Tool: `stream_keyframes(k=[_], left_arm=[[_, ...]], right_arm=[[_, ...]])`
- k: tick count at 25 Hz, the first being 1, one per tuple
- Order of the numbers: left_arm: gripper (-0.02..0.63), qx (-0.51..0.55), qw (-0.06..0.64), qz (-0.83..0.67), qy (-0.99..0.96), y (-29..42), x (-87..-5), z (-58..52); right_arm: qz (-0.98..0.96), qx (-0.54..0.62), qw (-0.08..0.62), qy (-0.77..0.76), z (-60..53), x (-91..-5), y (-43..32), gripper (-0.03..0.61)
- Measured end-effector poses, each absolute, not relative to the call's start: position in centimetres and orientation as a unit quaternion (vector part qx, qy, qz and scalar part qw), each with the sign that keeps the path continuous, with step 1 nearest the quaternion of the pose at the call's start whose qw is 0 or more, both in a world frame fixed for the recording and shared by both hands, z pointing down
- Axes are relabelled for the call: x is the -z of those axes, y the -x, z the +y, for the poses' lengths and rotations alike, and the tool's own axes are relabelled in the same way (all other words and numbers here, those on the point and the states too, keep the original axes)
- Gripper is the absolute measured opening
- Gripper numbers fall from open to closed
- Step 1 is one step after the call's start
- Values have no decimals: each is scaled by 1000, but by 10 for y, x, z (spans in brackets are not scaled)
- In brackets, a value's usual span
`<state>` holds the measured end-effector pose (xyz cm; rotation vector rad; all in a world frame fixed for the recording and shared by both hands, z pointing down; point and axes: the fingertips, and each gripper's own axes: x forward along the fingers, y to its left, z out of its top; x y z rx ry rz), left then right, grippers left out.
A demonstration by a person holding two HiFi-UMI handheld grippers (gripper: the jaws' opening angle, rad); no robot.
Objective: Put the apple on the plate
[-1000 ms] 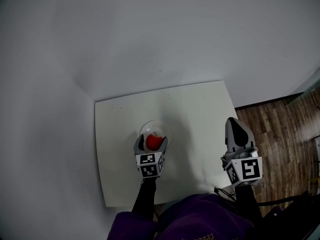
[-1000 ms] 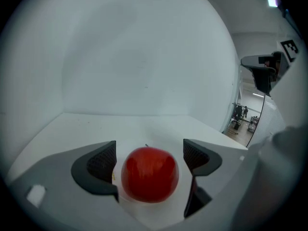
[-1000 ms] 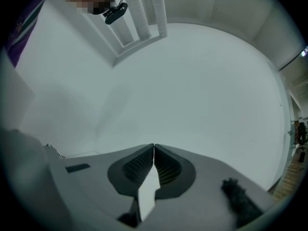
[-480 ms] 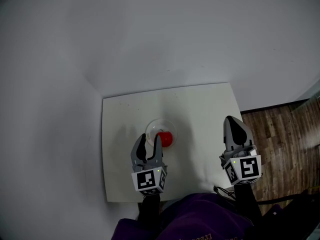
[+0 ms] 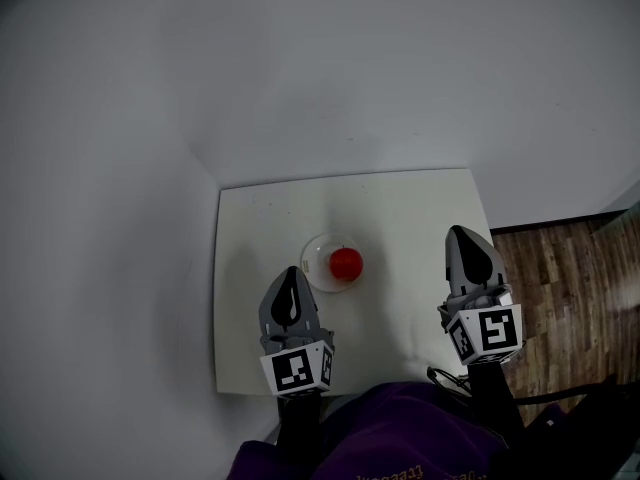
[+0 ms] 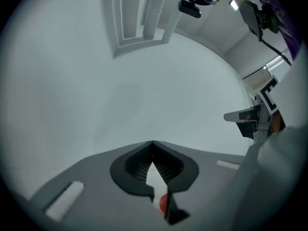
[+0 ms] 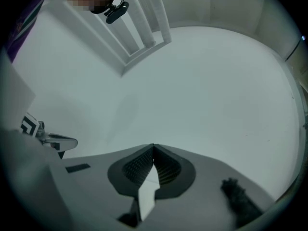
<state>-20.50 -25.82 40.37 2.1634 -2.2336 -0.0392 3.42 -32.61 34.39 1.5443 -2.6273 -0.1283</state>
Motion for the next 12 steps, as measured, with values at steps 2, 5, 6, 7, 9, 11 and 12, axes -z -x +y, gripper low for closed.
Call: stream_keyframes(k=[2,5,6,7,9,11,12], left_arm=[[8,11,15,-720,-694,205,-403,-257],[8,11,14,-721,-692,205,-403,-257],[8,13,15,-721,-692,205,-403,-256],[8,16,16,-721,-692,205,-403,-256],[8,16,17,-721,-692,206,-403,-255],[8,12,13,-722,-692,206,-402,-254],[8,11,13,-722,-692,207,-402,-254]], right_arm=[[-862,46,51,-502,-326,-343,-33,11],[-862,36,63,-501,-325,-347,-33,11],[-863,40,59,-501,-325,-346,-33,11],[-863,45,52,-500,-326,-345,-33,11],[-864,54,47,-499,-325,-342,-32,11],[-863,47,50,-501,-325,-343,-33,11],[-863,44,49,-502,-325,-344,-33,11]])
